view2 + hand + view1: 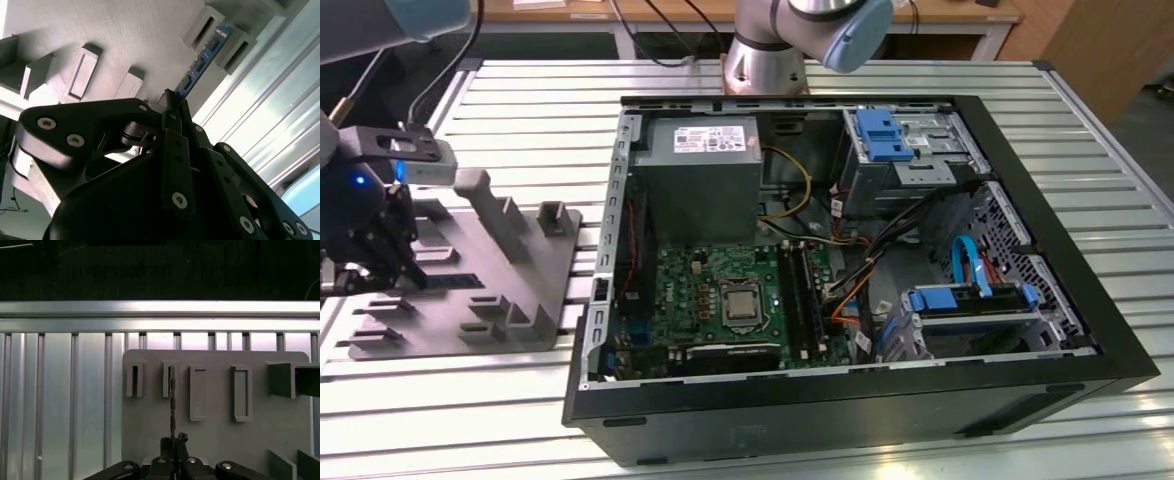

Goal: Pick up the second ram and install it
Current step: 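Pick up the second ram and move it above second insertion slot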

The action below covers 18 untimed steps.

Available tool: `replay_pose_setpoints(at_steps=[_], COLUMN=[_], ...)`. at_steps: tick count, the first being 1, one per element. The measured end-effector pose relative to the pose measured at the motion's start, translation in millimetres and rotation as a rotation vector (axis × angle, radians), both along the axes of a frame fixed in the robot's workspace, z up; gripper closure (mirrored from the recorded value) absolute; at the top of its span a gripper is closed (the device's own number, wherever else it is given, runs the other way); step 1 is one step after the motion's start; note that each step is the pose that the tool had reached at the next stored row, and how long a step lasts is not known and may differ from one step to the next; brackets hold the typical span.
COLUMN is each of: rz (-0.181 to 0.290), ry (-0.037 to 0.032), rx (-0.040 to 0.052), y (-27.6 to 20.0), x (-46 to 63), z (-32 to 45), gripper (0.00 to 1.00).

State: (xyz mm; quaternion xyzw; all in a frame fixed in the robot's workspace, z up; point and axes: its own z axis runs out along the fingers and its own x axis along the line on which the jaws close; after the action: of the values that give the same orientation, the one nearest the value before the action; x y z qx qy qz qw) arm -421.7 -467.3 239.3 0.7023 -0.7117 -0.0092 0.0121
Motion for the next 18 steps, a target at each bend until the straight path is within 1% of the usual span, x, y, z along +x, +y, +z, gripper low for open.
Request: replay_pose_setpoints(at_steps=[8,18], rz=[0.0,0.0], ry=[0.0,0.0], rx=[0.0,0.0], y=[0.0,0.0], x=[0.0,0.0], z=[15.1,28.4], gripper=[0.86,0.86])
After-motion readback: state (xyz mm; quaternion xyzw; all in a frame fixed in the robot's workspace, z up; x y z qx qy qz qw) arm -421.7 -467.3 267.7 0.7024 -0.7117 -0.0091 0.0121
